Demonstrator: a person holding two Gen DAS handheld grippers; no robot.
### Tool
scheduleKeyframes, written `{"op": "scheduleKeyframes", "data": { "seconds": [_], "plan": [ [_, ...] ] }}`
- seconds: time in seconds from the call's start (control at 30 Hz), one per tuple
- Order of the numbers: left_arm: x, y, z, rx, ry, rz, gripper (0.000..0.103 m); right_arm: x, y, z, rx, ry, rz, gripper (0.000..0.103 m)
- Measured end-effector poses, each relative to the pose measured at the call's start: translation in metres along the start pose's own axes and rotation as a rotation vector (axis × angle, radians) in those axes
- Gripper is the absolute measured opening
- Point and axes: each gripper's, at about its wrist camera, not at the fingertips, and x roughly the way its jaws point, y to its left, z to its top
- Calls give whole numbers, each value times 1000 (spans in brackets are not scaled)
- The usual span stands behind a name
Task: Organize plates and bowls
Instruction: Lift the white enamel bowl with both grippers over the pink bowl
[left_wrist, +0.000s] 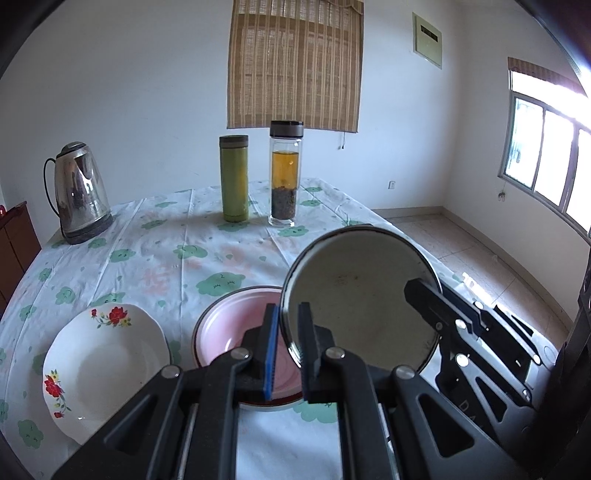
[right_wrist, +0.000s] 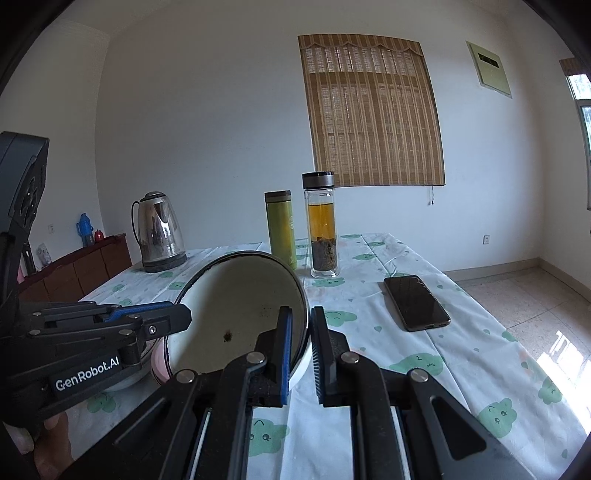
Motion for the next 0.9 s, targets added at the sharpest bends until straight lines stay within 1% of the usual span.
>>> {"op": "scheduleKeyframes", "data": {
  "seconds": [0.13,0.27,0.37,0.5,0.63,0.73,0.9],
  "plan": [
    [-10,12,5,-27,-26,-1,7,-2,11,10,-16,-8,14,11],
    [-18,25,11,-53,-52,4,7,-5,24,26,-44,-43,29,11],
    [-20,36,14,-82,-61,3,7,-8,35,39,-71,-75,47,11],
    [-18,49,14,-118,-59,24,7,-4,50,51,-104,-98,68,12],
    [-11,59,14,-146,-39,34,7,8,58,48,-120,-84,79,12],
    [-6,61,13,-143,-31,45,7,19,54,41,-89,-53,93,12],
    [4,61,10,-140,-4,42,7,34,45,35,-35,12,115,12]
  ]
}}
